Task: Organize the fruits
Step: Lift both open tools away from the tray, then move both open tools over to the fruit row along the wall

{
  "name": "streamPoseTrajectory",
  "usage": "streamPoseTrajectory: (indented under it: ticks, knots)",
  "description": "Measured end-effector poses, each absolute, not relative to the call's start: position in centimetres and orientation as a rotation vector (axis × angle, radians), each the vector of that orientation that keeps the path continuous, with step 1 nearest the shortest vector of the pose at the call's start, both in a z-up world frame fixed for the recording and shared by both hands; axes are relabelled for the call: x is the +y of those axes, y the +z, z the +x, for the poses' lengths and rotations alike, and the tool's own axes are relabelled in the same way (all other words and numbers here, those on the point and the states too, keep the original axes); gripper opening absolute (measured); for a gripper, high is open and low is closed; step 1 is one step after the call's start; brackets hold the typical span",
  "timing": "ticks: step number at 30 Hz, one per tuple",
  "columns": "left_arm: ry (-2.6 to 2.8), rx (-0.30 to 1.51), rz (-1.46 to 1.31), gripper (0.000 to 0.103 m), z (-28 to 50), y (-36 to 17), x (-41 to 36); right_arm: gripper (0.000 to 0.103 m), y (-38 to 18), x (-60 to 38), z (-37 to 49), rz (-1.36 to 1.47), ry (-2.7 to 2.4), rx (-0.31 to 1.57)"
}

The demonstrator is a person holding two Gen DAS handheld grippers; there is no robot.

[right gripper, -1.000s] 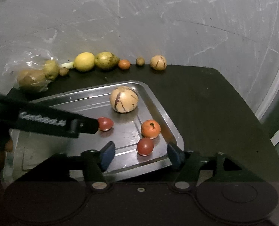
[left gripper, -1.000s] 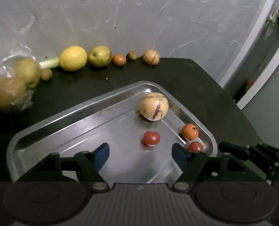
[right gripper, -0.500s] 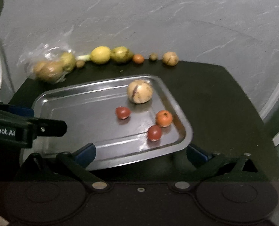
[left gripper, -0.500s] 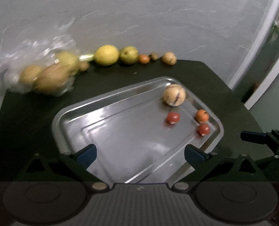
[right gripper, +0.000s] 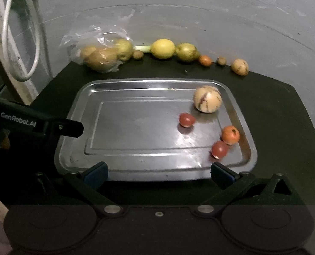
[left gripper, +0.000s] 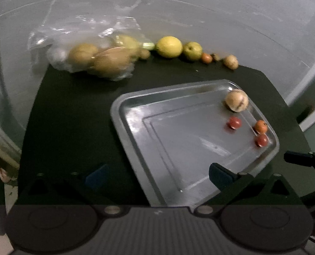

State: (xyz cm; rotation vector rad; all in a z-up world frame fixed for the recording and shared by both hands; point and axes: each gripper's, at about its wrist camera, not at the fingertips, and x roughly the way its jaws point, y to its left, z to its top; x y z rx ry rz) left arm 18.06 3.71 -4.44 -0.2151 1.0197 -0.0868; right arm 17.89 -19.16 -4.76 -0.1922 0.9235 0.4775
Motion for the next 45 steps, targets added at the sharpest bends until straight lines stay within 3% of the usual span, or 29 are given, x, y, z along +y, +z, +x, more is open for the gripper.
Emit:
streamPoseTrajectory:
  ticks: [26,45]
  knots:
    - [0.074,0.981,-0.268,0.102,22.5,-4.0,3.9,0.102,-4.5,-18.9,24.4,-0.192,0.591,0.83]
    - [0.088,0.902,-0.287,0.102,31.5,-4.2,-0.9,0.102,-6.6,-22.4,32.5,-0.194,0.525,0.763]
